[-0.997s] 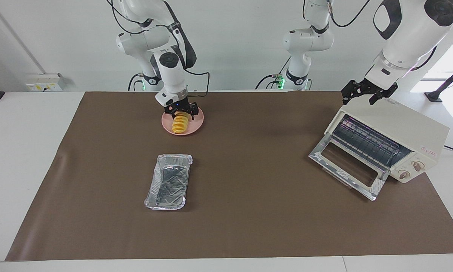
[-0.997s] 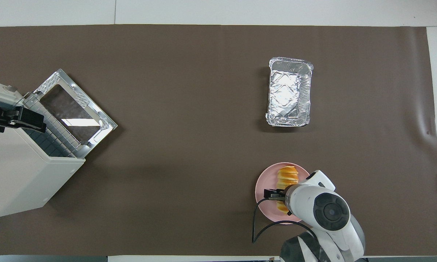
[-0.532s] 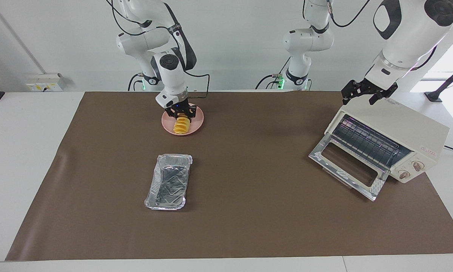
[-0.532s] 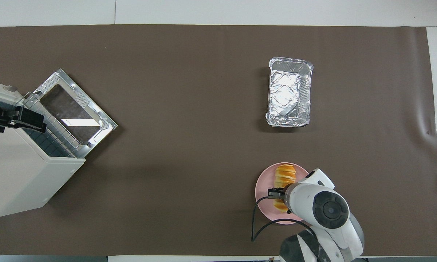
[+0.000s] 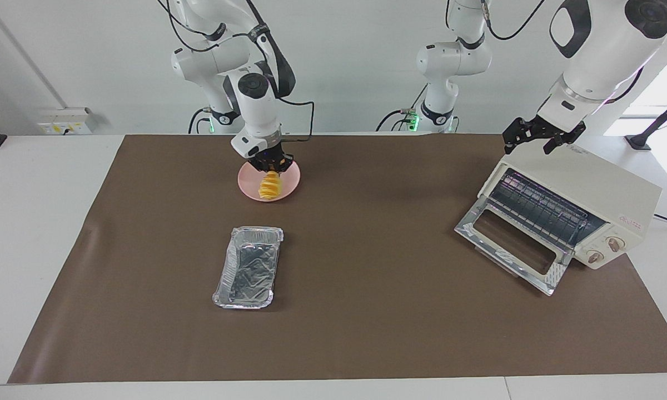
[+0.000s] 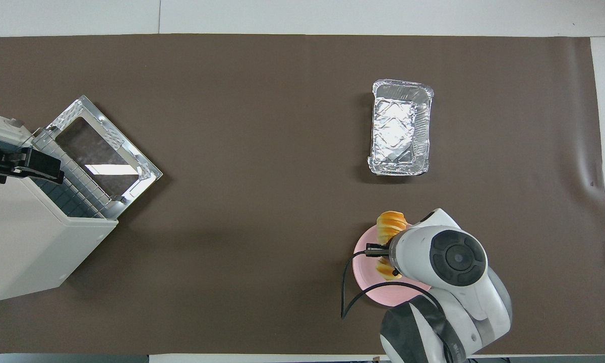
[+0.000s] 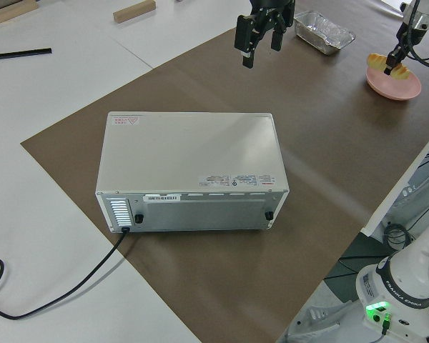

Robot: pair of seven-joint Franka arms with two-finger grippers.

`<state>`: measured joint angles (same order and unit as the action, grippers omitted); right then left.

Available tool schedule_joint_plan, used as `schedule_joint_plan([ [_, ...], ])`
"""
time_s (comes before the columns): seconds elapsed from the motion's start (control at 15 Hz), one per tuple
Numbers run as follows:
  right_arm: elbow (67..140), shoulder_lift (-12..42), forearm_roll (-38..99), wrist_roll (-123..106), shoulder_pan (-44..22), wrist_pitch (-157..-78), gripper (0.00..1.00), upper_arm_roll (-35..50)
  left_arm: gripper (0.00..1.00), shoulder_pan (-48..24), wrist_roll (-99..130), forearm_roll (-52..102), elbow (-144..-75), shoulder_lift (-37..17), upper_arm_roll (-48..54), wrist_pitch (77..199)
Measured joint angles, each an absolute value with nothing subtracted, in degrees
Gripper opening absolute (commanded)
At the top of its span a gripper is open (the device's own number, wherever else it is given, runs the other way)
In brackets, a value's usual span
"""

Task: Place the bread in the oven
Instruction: 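Carry the bread rolls with the right gripper over the foil tray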

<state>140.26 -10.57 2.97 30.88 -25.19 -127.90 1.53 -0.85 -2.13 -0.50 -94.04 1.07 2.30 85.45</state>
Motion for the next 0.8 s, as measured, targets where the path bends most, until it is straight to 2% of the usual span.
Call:
schedule_joint_plan([
  [0.2, 129.3, -10.6, 3.0, 27.1, -20.8, -119.5, 0.08, 1.3, 1.0, -0.9, -2.1, -0.5, -94.0, 1.1, 2.3, 85.4],
  [0.4, 122.7, -8.9, 4.1, 16.0, -13.8, -117.8, 0.08, 0.9, 1.0, -0.9, -2.1, -0.5, -94.0, 1.1, 2.3, 85.4],
  [0.53, 118.5, -5.8, 5.8, 11.5, -10.8, -116.7, 0.08, 0.7, 1.0, -0.9, -2.1, -0.5, -94.0, 1.1, 2.3, 85.4],
  [0.8, 108.5, 3.5, 5.7, 10.1, -10.3, -115.8, 0.05, 0.9, 1.0, -0.9, -2.1, -0.5, -94.0, 1.1, 2.3, 85.4],
])
